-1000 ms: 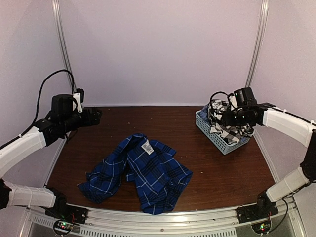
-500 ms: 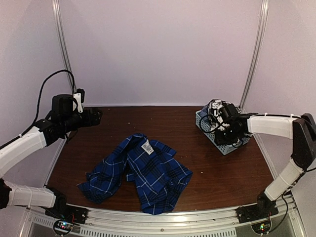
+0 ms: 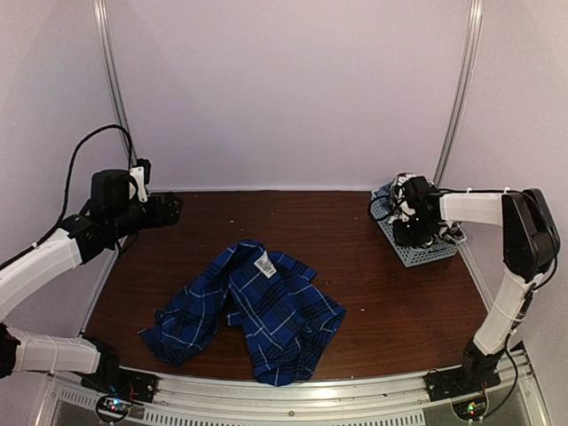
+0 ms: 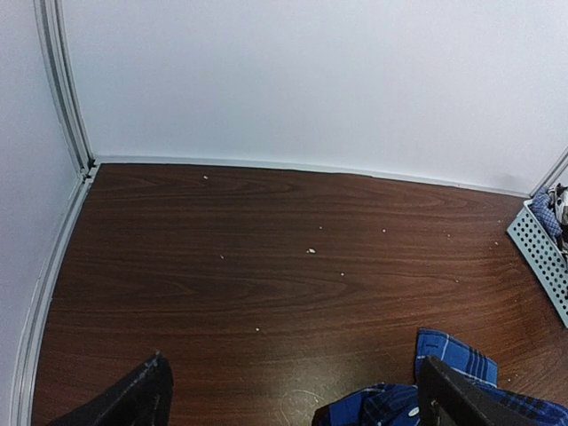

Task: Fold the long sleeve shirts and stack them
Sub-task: Move the bin to the corner of the board, then pick up the crumpled shirt from the center of the board.

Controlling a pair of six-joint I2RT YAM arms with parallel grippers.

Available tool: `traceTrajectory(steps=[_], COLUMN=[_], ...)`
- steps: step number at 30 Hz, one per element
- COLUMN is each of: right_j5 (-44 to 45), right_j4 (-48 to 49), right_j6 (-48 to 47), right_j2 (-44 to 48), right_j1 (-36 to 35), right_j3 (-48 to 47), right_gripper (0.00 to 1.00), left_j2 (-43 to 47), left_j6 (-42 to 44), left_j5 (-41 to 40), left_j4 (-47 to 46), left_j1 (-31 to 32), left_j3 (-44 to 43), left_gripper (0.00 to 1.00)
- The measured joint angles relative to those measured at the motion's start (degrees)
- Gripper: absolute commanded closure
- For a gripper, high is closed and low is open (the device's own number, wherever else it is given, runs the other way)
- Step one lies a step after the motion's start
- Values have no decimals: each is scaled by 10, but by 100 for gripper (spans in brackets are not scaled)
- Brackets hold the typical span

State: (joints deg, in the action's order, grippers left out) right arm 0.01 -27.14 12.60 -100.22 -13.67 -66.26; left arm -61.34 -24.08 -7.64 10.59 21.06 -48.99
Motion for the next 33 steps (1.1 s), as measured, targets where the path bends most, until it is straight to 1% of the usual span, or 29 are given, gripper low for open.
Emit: traceTrajectory(steps=[7, 9, 10, 11, 12, 15, 17, 18, 19, 21, 22, 25, 28, 31, 33], right_j5=[3, 4, 5, 6, 8, 9, 6, 4, 3, 5, 5, 7, -7, -43, -67], right_j4=[2, 2, 2, 0, -2, -1, 1, 4, 8, 15, 16, 26, 45, 67, 78], right_j6=[-17, -26, -33, -38, -43, -61, -67, -69, -70, -74, -72, -74, -69, -55, -41], right_j2=[-75, -96, -104, -112, -120, -129, -119, -110, -96, -55, -32, 52, 121, 165, 176], right_j1=[57, 70, 74, 77, 81, 85, 82, 80, 75, 57, 45, -5, -61, -118, -160], right_j3=[-90, -116, -125, -137, -149, -172, -172, -169, -163, -142, -134, -111, -90, -50, -20], right_gripper=[87, 86, 84, 80, 75, 53, 41, 38, 32, 24, 22, 21, 20, 16, 15], left_j2=[-1, -2, -4, -6, -10, -21, -24, -24, -23, -19, -15, 8, 50, 80, 81], left_j6=[0, 0, 1, 2, 3, 9, 16, 21, 25, 32, 33, 34, 22, 7, -5], left_j5=[0, 1, 4, 8, 14, 48, 77, 92, 106, 129, 139, 162, 169, 169, 162], left_j4=[0, 0, 0, -1, -1, 0, 0, 1, 2, 7, 12, 33, 47, 57, 72], left_j1=[0, 0, 0, 0, 0, 0, 4, 8, 17, 41, 56, 97, 133, 168, 201], left_j3=[2, 2, 2, 2, 2, 2, 2, 3, 4, 7, 10, 28, 64, 97, 107], left_gripper=[2, 2, 3, 2, 2, 2, 2, 2, 2, 2, 2, 3, 7, 11, 15])
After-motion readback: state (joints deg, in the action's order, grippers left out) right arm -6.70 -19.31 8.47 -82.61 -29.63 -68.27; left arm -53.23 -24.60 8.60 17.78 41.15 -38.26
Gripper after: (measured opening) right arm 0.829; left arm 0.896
